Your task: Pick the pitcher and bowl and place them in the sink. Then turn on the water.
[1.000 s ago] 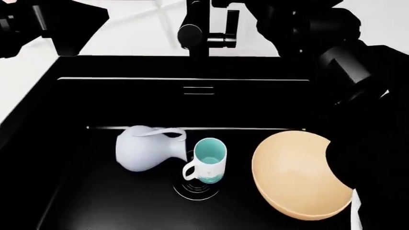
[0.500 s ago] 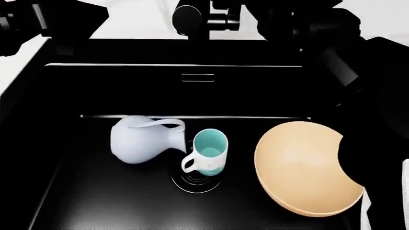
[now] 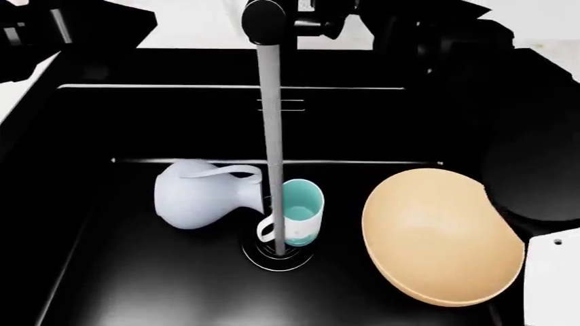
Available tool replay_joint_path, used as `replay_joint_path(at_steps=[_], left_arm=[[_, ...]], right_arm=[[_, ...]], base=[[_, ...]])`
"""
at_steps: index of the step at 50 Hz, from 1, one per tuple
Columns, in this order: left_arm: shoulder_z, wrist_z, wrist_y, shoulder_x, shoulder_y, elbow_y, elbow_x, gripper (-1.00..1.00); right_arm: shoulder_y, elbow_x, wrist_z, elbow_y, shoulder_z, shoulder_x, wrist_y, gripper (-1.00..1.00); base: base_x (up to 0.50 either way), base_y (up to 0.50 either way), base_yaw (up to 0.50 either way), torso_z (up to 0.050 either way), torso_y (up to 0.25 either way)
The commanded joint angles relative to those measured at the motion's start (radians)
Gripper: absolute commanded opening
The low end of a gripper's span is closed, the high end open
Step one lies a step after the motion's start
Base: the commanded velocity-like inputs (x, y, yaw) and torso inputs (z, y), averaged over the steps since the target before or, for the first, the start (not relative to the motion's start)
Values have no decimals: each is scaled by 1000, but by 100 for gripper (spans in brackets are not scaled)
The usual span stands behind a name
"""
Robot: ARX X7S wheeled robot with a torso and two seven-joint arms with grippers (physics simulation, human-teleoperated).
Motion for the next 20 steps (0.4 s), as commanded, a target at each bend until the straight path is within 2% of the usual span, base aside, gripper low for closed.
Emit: replay_joint_path(at_steps=[1, 6, 20], left_arm=[[-3, 22, 8, 5, 11, -1, 19, 100], [2, 35, 5, 14, 6, -9, 33, 100], [0, 66, 18, 28, 9, -19, 68, 100]], right_arm=[[21, 541, 3, 4, -483, 8, -44, 100], [26, 655, 30, 4, -502, 31, -56, 100], [42, 664, 24, 4, -380, 68, -66, 100]], base=[[0, 0, 0, 0, 0], [0, 0, -2, 0, 0], [1, -6, -6, 0, 0]])
